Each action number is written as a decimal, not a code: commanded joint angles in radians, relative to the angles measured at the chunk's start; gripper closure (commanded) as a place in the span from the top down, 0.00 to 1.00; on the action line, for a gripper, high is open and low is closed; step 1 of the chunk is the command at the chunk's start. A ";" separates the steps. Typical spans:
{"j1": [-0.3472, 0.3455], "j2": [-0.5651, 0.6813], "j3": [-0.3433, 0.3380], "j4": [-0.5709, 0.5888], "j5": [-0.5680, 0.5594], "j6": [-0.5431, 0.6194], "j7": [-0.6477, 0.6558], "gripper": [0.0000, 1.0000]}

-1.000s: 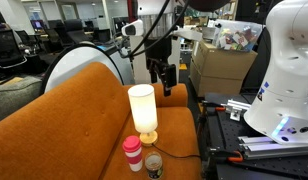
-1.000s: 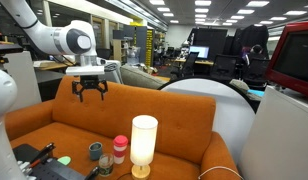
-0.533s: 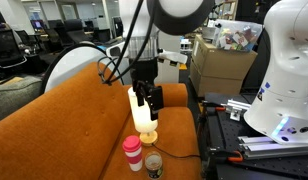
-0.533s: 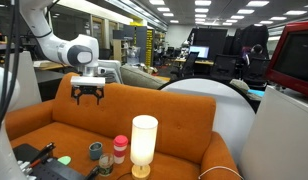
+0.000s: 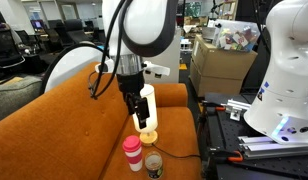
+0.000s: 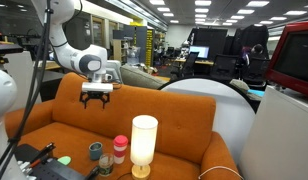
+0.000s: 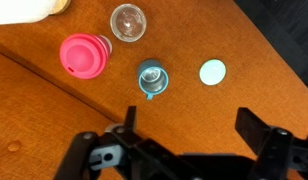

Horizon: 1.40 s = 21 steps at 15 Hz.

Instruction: Move the grey mug towards the end of the couch

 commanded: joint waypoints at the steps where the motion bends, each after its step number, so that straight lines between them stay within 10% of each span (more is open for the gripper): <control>1: -0.059 -0.001 0.058 0.001 -0.022 -0.001 0.016 1.00; 21: -0.145 0.532 0.173 0.298 -0.264 0.149 0.144 1.00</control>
